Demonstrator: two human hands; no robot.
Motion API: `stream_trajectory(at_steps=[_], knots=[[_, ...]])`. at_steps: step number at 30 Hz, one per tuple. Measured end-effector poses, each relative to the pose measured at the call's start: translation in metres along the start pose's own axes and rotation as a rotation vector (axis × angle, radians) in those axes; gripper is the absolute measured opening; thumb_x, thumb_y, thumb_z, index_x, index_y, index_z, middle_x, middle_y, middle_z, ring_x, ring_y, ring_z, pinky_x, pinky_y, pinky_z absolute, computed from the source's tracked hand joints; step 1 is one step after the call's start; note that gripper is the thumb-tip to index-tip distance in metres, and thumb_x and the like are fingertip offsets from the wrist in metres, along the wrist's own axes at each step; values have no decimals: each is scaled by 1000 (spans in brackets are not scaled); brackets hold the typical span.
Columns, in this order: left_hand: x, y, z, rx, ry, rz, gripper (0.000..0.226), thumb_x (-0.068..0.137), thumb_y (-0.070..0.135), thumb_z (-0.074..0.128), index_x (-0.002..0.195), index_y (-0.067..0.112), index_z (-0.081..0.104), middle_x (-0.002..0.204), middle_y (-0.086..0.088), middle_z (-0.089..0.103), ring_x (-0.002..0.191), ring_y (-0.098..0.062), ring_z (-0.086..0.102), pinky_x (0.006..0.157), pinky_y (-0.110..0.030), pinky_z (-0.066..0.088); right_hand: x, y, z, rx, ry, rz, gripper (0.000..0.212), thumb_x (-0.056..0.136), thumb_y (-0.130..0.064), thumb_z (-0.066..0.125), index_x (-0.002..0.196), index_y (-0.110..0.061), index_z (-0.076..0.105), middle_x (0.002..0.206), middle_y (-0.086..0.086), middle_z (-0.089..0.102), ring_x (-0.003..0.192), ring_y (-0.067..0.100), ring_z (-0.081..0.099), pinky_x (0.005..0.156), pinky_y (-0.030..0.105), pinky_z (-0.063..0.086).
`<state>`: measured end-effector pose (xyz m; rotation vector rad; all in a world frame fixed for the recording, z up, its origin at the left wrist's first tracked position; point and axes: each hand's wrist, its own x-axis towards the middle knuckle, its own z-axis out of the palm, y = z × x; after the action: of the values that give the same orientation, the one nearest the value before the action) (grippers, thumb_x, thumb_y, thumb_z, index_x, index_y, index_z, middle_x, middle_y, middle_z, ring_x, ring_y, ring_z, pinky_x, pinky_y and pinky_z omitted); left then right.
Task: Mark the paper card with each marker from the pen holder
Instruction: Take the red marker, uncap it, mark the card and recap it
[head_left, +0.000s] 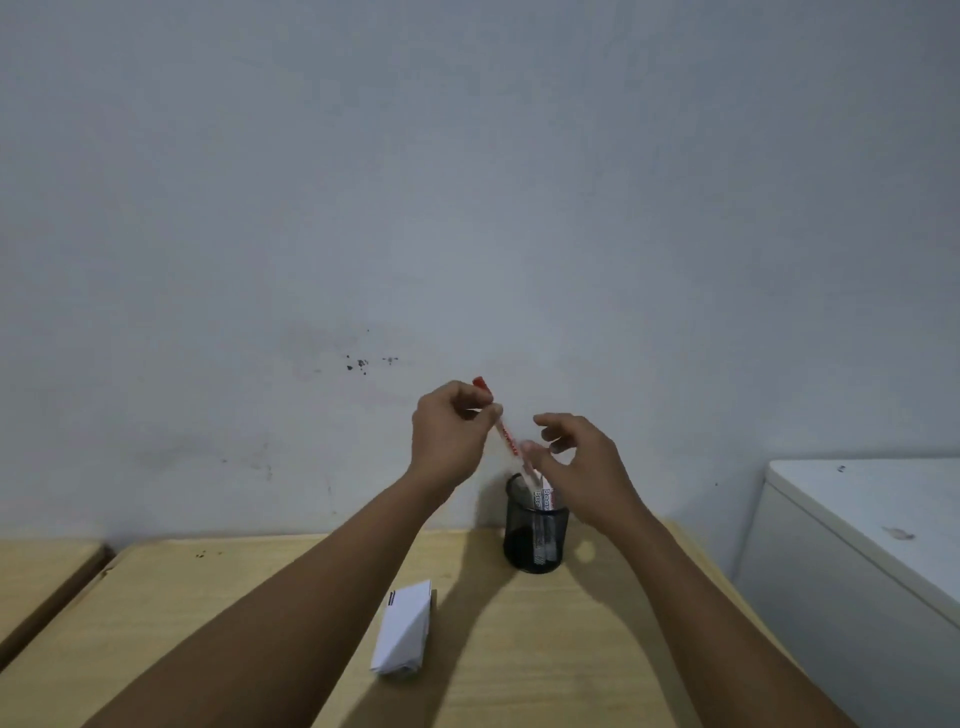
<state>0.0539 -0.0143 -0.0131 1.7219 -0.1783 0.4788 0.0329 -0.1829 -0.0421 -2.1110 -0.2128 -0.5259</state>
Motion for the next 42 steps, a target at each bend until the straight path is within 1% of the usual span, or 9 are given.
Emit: stream_trajectory(at_steps=[2, 5, 9, 11, 16, 22, 30, 34, 42], knots=[[-9, 22, -18, -144, 16, -68, 24, 86, 11, 75, 104, 12, 58, 98, -5, 72, 89, -18, 71, 80, -30, 56, -8, -24, -2, 68, -95, 0, 39, 87, -36, 75, 124, -29, 64, 107, -5, 68, 95, 11, 66, 73, 18, 52], [-26, 48, -49, -282, -7, -136, 42, 88, 11, 74, 120, 18, 49, 101, -8, 71, 86, -19, 74, 79, -32, 56, -23, -59, -4, 299, -73, 30, 23, 90, -19, 74, 112, -22, 72, 95, 4, 74, 83, 19, 72, 78, 41, 62], [-56, 63, -89, -239, -37, -100, 24, 93, 21, 68, 116, 14, 66, 96, -3, 76, 81, -17, 75, 69, -27, 53, -49, -102, -5, 867, 32, 152, 10, 92, -15, 71, 101, -11, 74, 77, 7, 68, 69, 18, 65, 67, 35, 54], [-74, 64, -104, -182, -52, -51, 19, 96, 23, 64, 110, 14, 71, 93, -3, 77, 78, -16, 74, 61, -19, 50, -63, -120, 2, 990, 10, 193, 7, 93, -16, 69, 96, -11, 74, 72, 5, 63, 63, 15, 59, 62, 30, 47], [-103, 66, -134, -59, -125, 85, 24, 99, 30, 58, 95, 13, 74, 79, -4, 76, 64, -16, 69, 62, -18, 51, -91, -156, 29, 904, -107, 187, 17, 94, -22, 68, 94, -5, 72, 69, 4, 62, 56, 13, 50, 55, 25, 39], [-117, 69, -159, 313, -84, 231, 48, 106, 40, 32, 75, 10, 54, 63, 0, 59, 53, -10, 49, 55, -27, 40, -111, -180, 44, 1008, -136, 154, 15, 95, -15, 66, 86, -6, 71, 66, 5, 62, 55, 11, 51, 53, 20, 44], [-117, 67, -172, 80, -128, -18, 44, 105, 35, 33, 67, 13, 38, 66, -12, 40, 52, -17, 32, 54, -31, 26, -118, -179, 52, 846, -189, 16, 16, 94, -12, 69, 107, -4, 71, 79, 10, 68, 69, 20, 57, 65, 31, 48], [-113, 54, -173, 45, -171, -133, 42, 103, 38, 36, 74, 9, 44, 70, -14, 40, 53, -19, 32, 52, -30, 26, -120, -164, 60, 813, -268, 63, 15, 92, -12, 71, 107, -14, 74, 83, 3, 68, 75, 17, 58, 67, 32, 50], [-100, 10, -172, 38, -159, -327, 46, 103, 40, 39, 71, 11, 54, 52, -1, 44, 43, -15, 32, 46, -25, 26, -124, -125, 74, 875, -381, 137, 20, 94, -6, 64, 101, -18, 78, 98, -1, 72, 82, 16, 54, 68, 35, 48]])
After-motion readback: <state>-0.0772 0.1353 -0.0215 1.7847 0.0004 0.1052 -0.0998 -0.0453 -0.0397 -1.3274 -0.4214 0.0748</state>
